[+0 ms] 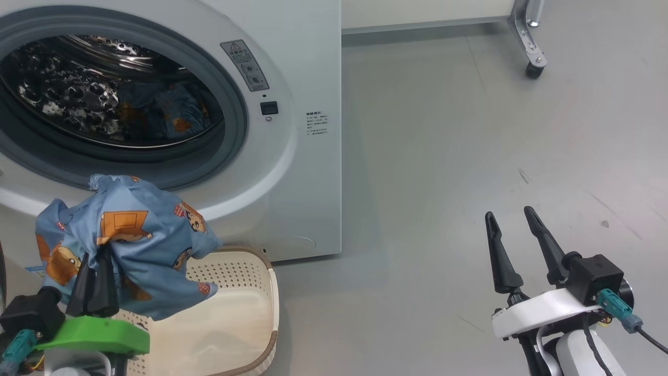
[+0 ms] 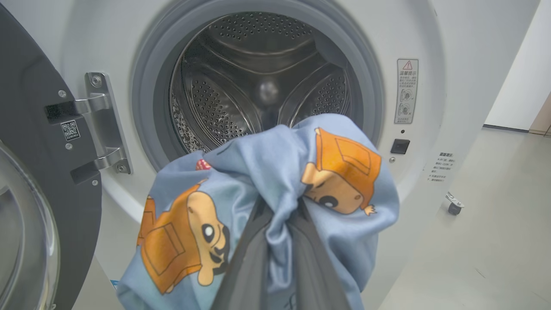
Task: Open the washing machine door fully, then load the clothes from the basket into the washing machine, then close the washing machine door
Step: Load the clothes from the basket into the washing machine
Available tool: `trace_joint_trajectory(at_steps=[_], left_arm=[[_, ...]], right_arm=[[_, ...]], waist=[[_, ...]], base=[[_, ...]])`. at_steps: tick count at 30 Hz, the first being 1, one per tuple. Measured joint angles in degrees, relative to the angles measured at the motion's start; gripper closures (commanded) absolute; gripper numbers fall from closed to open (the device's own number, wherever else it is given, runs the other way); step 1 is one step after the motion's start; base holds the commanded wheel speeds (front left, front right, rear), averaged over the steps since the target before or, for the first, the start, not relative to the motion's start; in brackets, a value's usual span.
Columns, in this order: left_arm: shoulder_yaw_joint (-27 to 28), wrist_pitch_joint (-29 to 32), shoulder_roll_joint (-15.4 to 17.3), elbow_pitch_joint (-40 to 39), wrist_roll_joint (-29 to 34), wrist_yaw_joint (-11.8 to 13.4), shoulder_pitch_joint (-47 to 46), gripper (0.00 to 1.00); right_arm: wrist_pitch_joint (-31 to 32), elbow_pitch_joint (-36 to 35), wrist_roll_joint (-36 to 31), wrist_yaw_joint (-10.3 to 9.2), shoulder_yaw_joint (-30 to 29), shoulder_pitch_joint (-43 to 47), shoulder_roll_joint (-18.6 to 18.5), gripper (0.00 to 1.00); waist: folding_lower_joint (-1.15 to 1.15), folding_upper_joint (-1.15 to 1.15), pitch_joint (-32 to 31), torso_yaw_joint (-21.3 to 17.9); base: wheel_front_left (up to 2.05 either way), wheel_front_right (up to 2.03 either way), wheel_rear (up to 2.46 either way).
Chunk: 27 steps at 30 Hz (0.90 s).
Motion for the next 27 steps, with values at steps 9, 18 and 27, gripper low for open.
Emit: trace_joint_trajectory(at_steps=[9,18,27], left_arm=[[0.89,0.01,-0.26,-3.10,1.76,0.00,4.08,1.00],[1.58,0.01,-1.30,-5.23,2.01,0.00,7.20,1.00],[1.57,0.00,-1.76,-7.14,1.77,0.00,8.38,1.00]], right_arm=[[0.01,-0.38,0.00,-0.02,-0.02,1.66,-0.10,0.00],[0.01,-1.34,0.00,-0.07,0.01,3.26,-0.16,0.00],[0.27,-3.24,0.00,-0.12,0.62,3.32,-0.15,0.00]], waist=[[0.00,0.00,-2.98,0.30],[0.00,0.00,-3.94,0.00],[0.00,0.00,-2.71,-0.27]], base=[[0.00,0.00,0.00],[0.00,0.00,0.00],[0.00,0.00,0.00]])
